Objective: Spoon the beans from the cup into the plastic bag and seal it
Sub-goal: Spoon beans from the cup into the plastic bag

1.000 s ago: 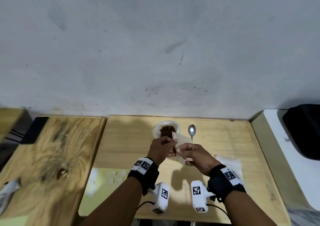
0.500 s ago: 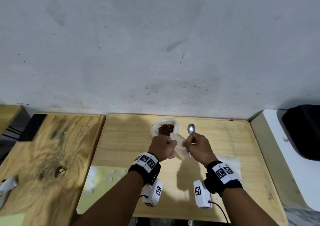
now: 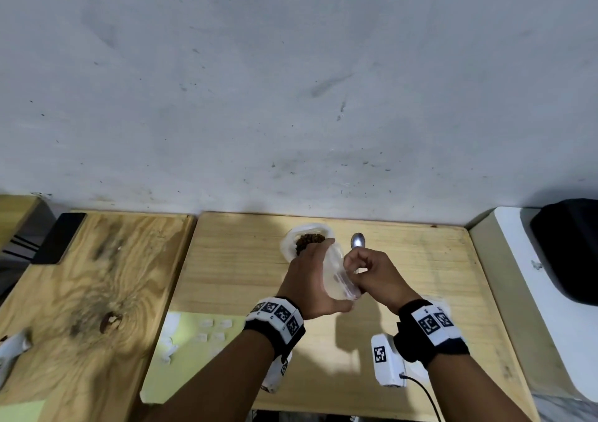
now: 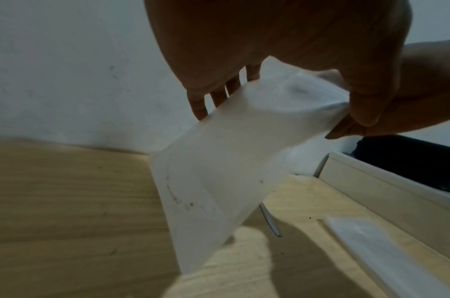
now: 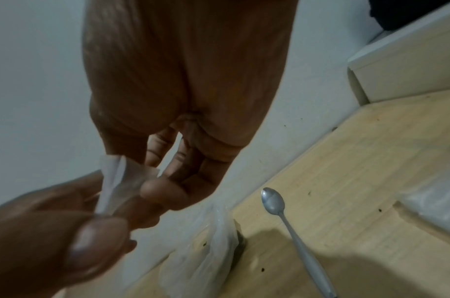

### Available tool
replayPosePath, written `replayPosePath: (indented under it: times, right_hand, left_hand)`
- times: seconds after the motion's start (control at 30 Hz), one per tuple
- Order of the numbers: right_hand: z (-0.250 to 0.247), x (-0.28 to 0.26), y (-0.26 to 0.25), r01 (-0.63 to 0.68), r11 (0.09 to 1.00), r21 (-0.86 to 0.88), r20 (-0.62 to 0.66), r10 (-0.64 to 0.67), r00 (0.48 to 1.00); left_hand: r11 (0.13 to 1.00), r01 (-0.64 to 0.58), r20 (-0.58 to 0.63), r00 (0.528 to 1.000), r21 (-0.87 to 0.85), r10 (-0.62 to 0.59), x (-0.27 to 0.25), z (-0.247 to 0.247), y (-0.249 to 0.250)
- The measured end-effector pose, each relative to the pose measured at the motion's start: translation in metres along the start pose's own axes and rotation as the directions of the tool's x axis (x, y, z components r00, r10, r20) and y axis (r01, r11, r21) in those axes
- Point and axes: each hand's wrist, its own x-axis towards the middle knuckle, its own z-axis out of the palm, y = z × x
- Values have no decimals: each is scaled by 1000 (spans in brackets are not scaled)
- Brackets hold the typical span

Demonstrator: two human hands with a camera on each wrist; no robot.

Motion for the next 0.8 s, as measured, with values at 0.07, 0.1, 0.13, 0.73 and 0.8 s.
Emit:
replayPosePath:
  times: [0.07,0.1,0.13,0.73,0.8]
  right_hand:
    - [-1,1,0,4,998,-69,22,-3,1000]
    - [0,1,0,2,996,-86,23,0,1000]
    - [0,1,0,-2,996,-85,18,4,1000]
    - [4,6,51,-257,966,19,-261,253,932]
    - [0,14,70,-334,941,-60,-377,288,880]
  left_hand:
    - [998,-37,12,999,48,37,-1,1,-2]
    - [996,-45,12,999,73,44,-2,1,-2]
    - [995,-42,10,999,87,41,-3,1,-1]
    - [941,307,51,952,-143,-303,-6,20,-35]
    - [925,340,17,940,-171,-342,-3,21,-41]
